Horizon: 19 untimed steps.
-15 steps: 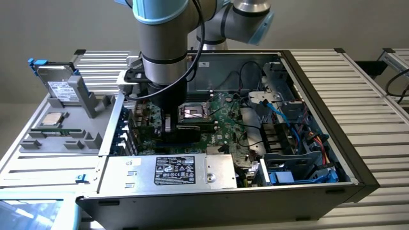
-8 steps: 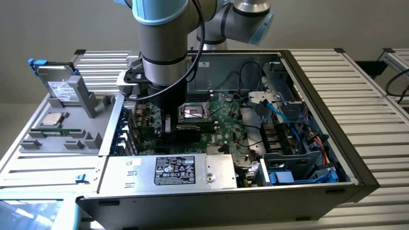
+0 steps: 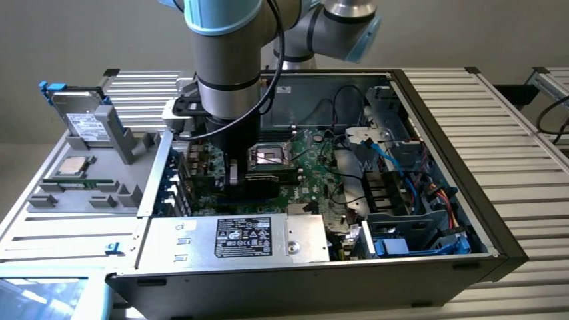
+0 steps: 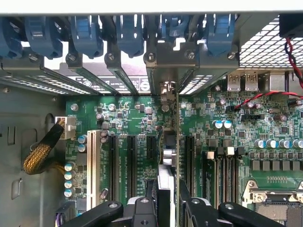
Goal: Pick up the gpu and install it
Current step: 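Insert the gpu into the slot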
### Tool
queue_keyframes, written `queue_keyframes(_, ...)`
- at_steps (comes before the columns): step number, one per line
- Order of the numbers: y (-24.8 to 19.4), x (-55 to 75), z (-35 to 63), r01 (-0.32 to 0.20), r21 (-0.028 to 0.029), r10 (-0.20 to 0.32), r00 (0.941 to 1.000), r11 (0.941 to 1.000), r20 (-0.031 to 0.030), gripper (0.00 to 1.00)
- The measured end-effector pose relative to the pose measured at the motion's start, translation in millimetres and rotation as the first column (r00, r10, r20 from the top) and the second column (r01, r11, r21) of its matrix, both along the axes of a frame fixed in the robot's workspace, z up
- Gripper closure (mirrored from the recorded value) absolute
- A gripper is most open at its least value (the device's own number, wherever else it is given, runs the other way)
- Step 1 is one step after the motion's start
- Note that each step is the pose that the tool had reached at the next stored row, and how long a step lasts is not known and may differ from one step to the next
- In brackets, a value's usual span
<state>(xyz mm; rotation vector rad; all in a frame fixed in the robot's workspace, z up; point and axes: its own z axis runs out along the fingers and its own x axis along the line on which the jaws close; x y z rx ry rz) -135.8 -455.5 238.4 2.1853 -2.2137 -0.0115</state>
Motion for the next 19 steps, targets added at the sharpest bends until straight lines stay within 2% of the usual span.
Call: queue_keyframes(19,0.2,-2.2,-2.3,0.001,0.0001,-0.001,1.0000,1.0000,0.0004,0.72)
